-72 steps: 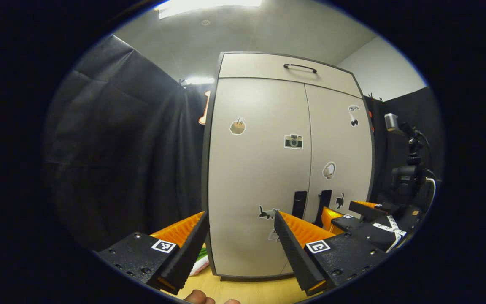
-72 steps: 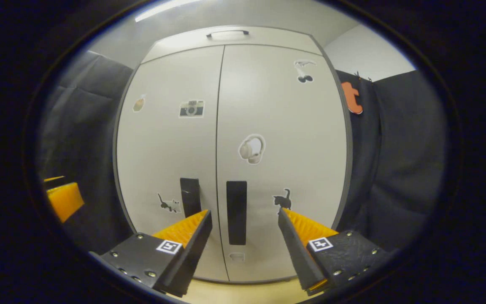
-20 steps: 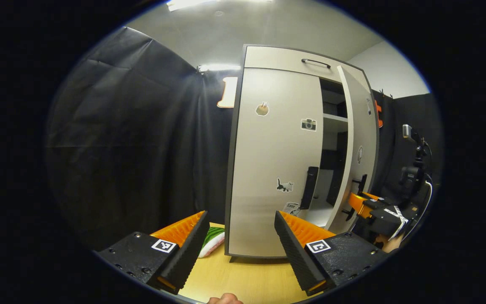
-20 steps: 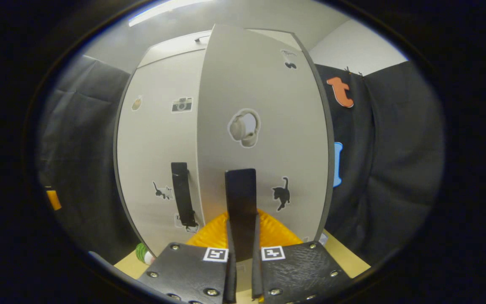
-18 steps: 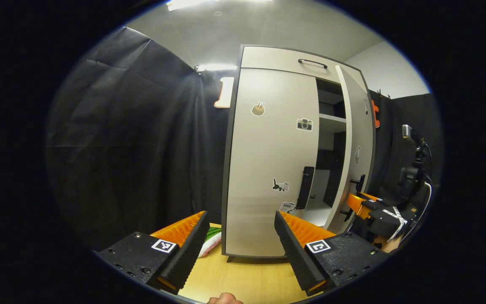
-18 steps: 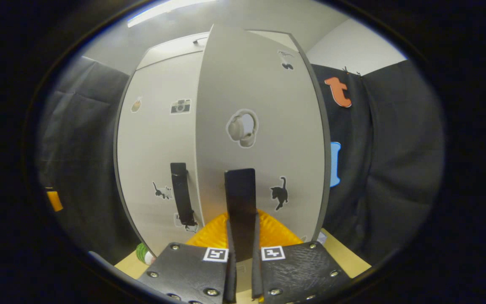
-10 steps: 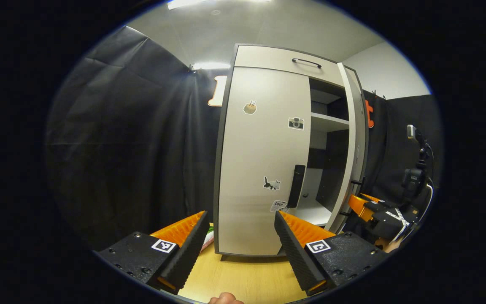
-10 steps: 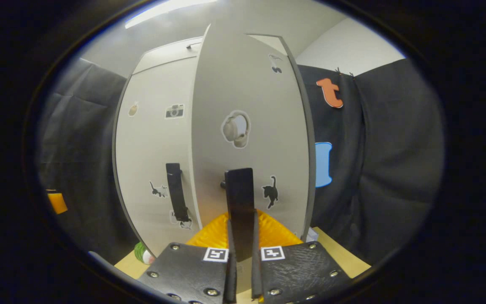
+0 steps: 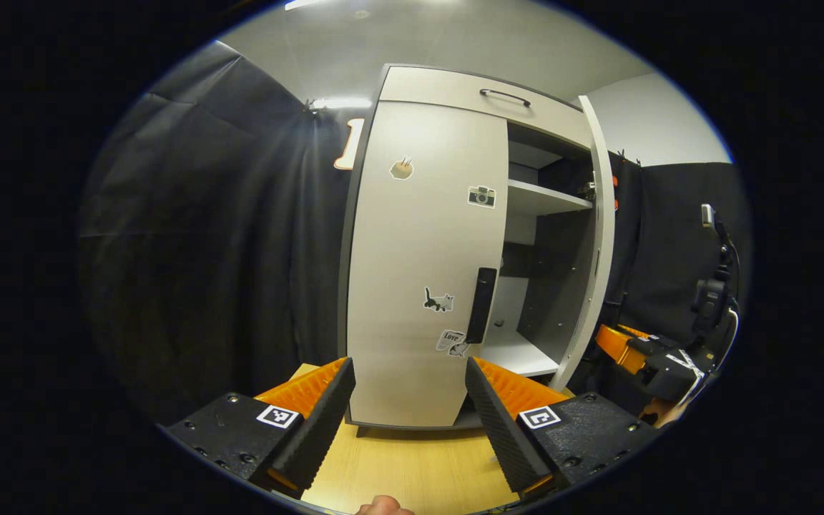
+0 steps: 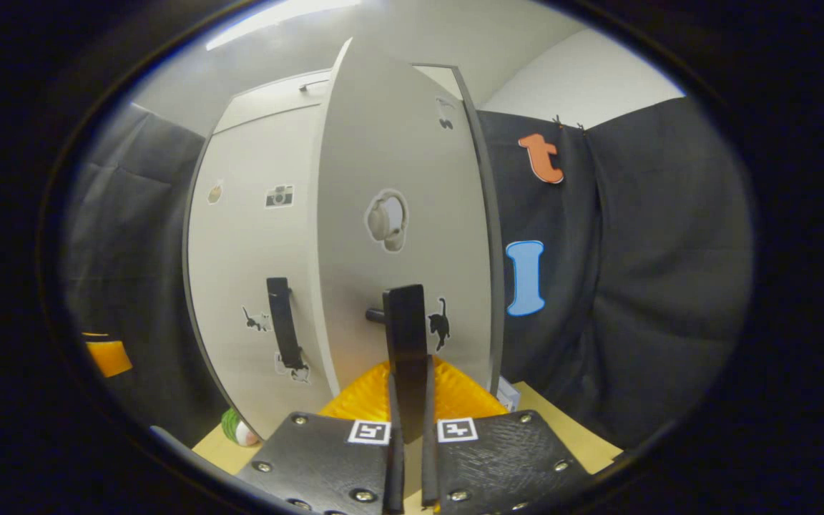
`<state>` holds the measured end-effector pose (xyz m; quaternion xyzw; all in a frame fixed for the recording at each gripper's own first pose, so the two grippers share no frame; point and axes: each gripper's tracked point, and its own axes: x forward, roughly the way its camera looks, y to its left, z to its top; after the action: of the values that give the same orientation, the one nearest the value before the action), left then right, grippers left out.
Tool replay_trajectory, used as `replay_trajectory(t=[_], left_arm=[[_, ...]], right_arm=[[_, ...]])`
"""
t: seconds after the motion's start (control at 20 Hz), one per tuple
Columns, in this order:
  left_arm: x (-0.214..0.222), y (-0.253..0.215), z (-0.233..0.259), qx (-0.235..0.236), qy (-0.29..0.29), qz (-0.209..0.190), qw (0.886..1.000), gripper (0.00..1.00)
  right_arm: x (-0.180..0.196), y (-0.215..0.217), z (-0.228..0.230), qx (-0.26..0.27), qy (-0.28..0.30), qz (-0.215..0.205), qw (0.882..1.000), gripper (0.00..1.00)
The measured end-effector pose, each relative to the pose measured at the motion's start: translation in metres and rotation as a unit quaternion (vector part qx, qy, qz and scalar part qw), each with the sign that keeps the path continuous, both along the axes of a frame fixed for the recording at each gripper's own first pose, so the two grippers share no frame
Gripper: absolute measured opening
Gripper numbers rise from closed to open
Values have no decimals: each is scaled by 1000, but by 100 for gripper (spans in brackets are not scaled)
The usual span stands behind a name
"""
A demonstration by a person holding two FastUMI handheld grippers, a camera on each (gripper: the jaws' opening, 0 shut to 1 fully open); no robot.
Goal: Open the right door of the double-door shoe cabinet with the right hand, and open the left door with the left hand.
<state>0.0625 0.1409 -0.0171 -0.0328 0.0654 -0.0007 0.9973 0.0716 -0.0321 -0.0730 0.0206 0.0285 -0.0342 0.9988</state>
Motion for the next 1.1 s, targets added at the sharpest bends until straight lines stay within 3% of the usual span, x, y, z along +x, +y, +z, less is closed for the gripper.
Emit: replay_trajectory(t=[0.55, 0.9, 0.95, 1.0, 1.1], left_arm=[[14, -57, -19, -17, 21, -68, 997, 96], [18, -75, -28, -28, 33, -86, 995, 96], [20, -76, -28, -28, 32, -86, 995, 92], [22, -79, -28, -29, 33, -87, 995, 93], [24, -84, -28, -31, 33, -92, 995, 93]], right_arm=[[-25, -58, 2, -8, 2, -63, 998, 9], [-25, -105, 3, -23, 4, -91, 996, 8], [-28, -116, 5, -30, 4, -100, 994, 5], [-28, -120, 4, -26, 8, -89, 996, 1], [-24, -121, 3, -19, 7, -72, 997, 1]])
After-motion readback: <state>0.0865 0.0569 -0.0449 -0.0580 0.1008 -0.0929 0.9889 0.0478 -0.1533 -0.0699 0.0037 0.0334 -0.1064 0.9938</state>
